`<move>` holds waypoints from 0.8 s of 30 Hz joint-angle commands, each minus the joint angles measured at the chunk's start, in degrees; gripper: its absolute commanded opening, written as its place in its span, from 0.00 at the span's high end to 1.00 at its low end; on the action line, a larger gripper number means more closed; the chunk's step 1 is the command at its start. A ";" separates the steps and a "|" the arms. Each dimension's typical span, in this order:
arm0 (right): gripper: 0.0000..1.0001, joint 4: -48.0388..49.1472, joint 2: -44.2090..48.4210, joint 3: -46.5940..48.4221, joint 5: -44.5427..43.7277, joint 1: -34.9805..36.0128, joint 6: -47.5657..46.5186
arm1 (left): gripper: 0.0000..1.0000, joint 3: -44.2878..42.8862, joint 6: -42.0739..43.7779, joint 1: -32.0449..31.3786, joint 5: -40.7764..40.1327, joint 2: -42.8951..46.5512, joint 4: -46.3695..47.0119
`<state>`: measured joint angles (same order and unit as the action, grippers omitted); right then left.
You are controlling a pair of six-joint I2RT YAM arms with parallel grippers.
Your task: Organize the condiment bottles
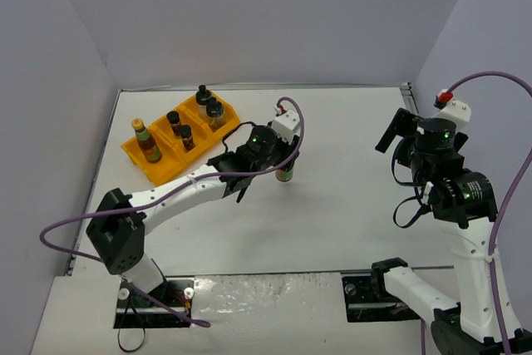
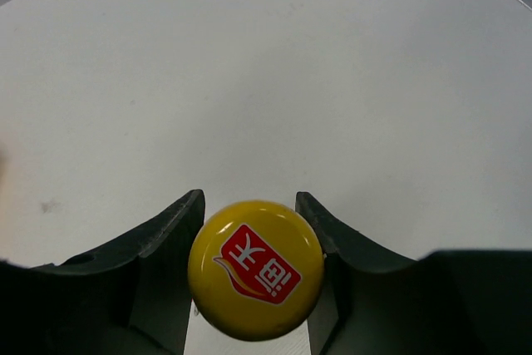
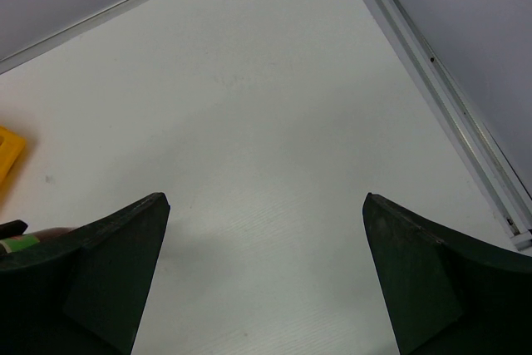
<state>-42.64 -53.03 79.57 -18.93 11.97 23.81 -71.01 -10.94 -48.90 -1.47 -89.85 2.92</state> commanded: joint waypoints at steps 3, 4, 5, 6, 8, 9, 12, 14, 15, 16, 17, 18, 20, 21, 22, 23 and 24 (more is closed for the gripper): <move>0.00 5.34 -1.20 -1.25 1.21 -0.28 -0.70 | 1.00 0.60 -0.13 9.88 -0.76 12.70 3.55; 0.00 5.59 -1.35 -1.41 1.56 -0.28 -0.70 | 1.00 1.05 -0.14 11.29 -0.36 13.95 2.91; 0.00 5.94 -1.46 -1.52 1.79 -0.28 -0.74 | 1.00 1.43 -0.14 12.79 -0.03 14.82 2.36; 0.00 6.27 -1.58 -1.61 1.99 -0.28 -0.80 | 1.00 1.80 -0.14 14.38 0.28 15.60 1.85; 0.00 6.55 -1.92 -1.68 2.19 -0.35 -1.01 | 1.00 2.49 -0.21 18.23 0.90 17.05 0.95; 0.00 6.74 -2.09 -1.76 2.27 -0.33 -1.15 | 1.00 2.69 -0.29 19.91 1.19 17.69 0.51; 0.00 7.57 -2.43 -2.17 2.76 -0.30 -1.42 | 1.00 3.08 -0.57 23.94 3.01 19.53 -0.80; 0.00 8.07 -2.54 -2.80 2.97 -0.37 -1.61 | 1.00 3.30 -0.47 26.06 3.88 20.28 -1.42; 0.00 8.32 -2.64 -3.06 3.12 -0.37 -1.76 | 1.00 3.55 -0.37 27.72 4.08 20.89 -1.77; 0.00 8.49 -2.69 -3.32 3.29 -0.37 -1.84 | 1.00 3.81 -0.36 29.17 4.27 21.37 -2.00; 0.00 8.68 -2.71 -3.59 3.50 -0.35 -1.86 | 1.00 4.15 -0.57 30.47 4.67 21.76 -2.01; 0.00 8.96 -2.75 -3.87 3.75 -0.31 -1.89 | 1.00 4.58 -0.93 31.82 5.31 22.19 -1.94; 0.00 9.46 -2.78 -4.52 4.21 -0.35 -2.07 | 1.00 5.65 -1.71 34.75 6.96 23.05 -1.72; 0.00 9.64 -2.78 -4.73 4.32 -0.43 -2.17 | 1.00 6.12 -1.87 35.76 7.38 23.27 -1.69; 0.00 9.81 -2.78 -4.96 4.41 -0.39 -2.32 | 1.00 6.42 -1.89 36.42 7.57 23.57 -1.76; 0.00 9.93 -2.82 -5.11 4.47 -0.40 -2.41 | 1.00 6.76 -2.01 37.17 7.73 23.82 -1.70; 0.00 10.04 -2.87 -5.22 4.55 -0.45 -2.46 | 1.00 7.15 -2.18 38.04 7.91 24.03 -1.59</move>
<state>-36.90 -55.07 74.67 -14.99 11.97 22.45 -61.54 -11.78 -13.75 4.01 -69.82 -5.73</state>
